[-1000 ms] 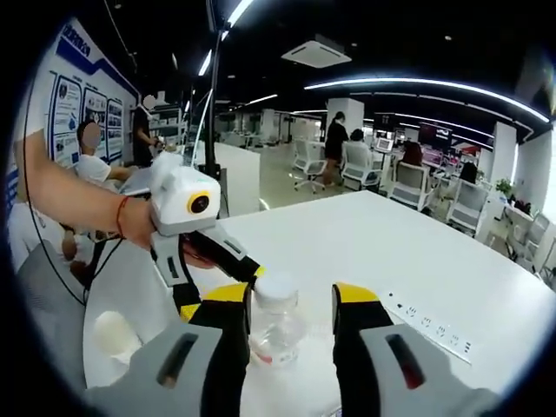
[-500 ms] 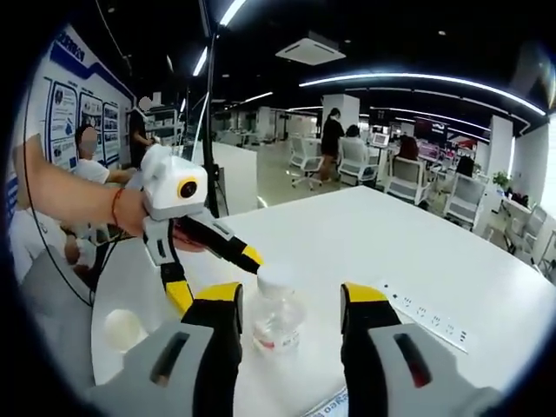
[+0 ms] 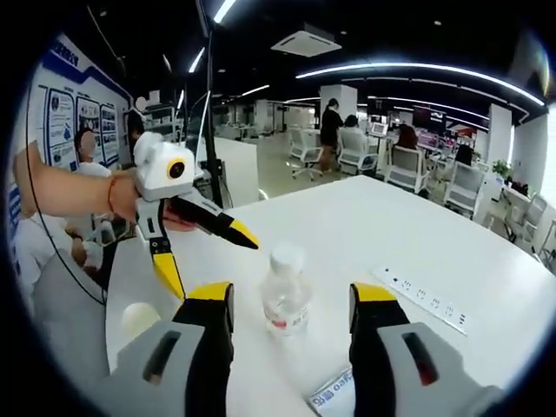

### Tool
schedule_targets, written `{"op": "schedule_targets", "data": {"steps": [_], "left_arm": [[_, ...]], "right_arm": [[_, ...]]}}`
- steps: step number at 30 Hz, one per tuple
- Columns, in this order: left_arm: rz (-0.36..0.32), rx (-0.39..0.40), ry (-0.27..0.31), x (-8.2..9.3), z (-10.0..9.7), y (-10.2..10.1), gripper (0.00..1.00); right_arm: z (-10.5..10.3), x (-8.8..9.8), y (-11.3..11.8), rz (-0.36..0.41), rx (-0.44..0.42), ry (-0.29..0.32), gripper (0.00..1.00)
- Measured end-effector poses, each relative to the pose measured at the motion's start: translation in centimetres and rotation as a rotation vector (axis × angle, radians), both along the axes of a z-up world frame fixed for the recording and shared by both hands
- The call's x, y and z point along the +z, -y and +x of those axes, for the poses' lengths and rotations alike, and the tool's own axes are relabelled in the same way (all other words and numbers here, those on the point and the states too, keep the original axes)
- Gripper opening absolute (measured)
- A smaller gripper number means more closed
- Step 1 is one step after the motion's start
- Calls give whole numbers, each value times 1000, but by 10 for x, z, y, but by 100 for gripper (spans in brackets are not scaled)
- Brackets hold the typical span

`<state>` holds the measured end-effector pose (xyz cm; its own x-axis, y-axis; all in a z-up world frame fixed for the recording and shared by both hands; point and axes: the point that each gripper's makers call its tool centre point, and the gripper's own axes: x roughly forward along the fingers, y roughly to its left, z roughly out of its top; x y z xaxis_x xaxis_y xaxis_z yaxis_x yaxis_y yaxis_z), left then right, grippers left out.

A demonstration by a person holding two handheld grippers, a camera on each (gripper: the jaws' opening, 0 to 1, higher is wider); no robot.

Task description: Arrange the tabletop items into an orderly group along one side of the table until the central work area is clear of visible clutter.

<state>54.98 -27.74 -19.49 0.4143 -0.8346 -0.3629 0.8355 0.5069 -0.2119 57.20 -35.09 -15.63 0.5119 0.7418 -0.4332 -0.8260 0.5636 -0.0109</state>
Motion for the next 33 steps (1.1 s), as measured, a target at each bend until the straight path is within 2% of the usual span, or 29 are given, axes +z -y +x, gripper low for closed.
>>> {"op": "schedule_targets", "data": {"steps": [24,33], "left_arm": [[-6,61,29,35,-56,-15,82],[1,94,35,43,-81,-25,82]], "right_arm": [[-51,7,18,-34,-23,-35,52],[-69,2,19,-41,-29,-73,52]]}}
